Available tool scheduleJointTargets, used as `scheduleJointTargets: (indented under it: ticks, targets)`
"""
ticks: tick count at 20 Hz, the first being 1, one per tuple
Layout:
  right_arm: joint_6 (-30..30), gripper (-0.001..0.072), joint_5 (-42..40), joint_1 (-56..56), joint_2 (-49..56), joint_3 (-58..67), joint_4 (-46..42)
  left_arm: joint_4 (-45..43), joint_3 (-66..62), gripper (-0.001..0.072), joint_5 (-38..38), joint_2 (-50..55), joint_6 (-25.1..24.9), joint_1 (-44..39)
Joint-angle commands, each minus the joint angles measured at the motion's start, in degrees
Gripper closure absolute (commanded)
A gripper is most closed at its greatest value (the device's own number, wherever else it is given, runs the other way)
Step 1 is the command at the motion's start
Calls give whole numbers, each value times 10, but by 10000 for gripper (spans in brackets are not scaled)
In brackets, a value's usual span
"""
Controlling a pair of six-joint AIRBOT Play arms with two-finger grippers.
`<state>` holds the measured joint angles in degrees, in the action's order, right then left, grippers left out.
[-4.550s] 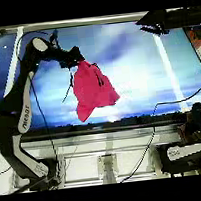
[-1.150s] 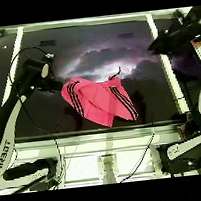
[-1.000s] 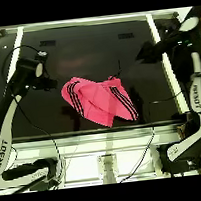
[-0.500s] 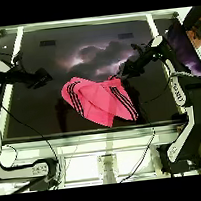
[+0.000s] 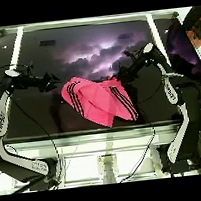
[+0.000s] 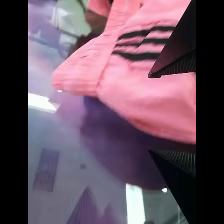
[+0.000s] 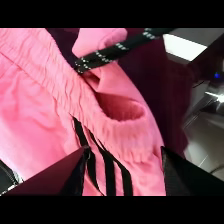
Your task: Fold the clothes and pants, and hang the long-sleeved shirts on hangers.
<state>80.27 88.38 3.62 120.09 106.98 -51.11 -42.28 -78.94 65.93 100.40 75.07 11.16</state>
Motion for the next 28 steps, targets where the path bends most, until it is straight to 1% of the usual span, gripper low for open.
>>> scheduleJointTargets:
  ticks: [1,2,3,4,5,6,7,8,9,10,13,15,16,18,19,20,21,22,23,25,26,27,28]
  targets:
    - [-5,224,-10,19,12,0,0,33,0,206,-23,24,-10,0]
    - [-5,253,-12,24,15,0,0,43,0,207,-26,28,-10,0]
    - [-6,316,-14,30,18,0,-2,51,0,206,-28,33,-10,-1]
    - [-13,423,-15,34,19,0,-5,52,0,206,-29,37,-10,-4]
    - [-25,492,-15,38,18,0,-5,54,0,207,-30,42,-11,-7]
    - [-25,535,-14,39,18,0,-5,55,0,207,-30,47,-15,-10]
    - [-25,595,-14,39,18,0,-5,55,0,206,-33,51,-26,-15]
    - [-25,644,-13,39,18,0,-5,55,0,207,-37,55,-26,-19]
    - [-26,680,-10,39,18,0,-5,55,0,207,-41,59,-27,-24]
    - [-26,699,-9,38,18,0,-5,55,0,206,-43,65,-27,-28]
    - [-26,699,-9,39,18,0,-5,55,0,208,-45,78,-27,-37]
    - [-25,699,-10,39,18,0,-3,72,0,229,-47,80,-31,-44]
    - [-25,699,-12,39,18,0,-2,94,0,229,-47,80,-49,-47]
    - [-25,699,-15,39,18,0,-1,145,-1,270,-47,80,-78,-53]
    - [-25,699,-15,39,18,0,-1,159,-1,384,-47,80,-83,-56]
    - [-25,699,-17,39,18,0,0,161,-1,517,-47,80,-85,-58]
    - [-25,699,-21,39,18,0,2,161,-1,670,-47,80,-85,-62]
    - [-24,700,-22,39,18,5,1,169,-1,682,-46,80,-85,-66]
    - [-24,700,-22,38,18,16,0,194,-2,683,-47,79,-99,-68]
    - [-23,703,-23,33,17,66,-1,287,-13,686,-36,73,-149,-70]
    - [-15,703,-25,28,16,111,-1,328,-33,686,-31,65,-160,-71]
    - [-4,703,-32,21,12,156,1,348,-60,686,-28,57,-160,-73]
    - [2,703,-57,13,-3,187,7,355,-106,686,-27,45,-160,-79]
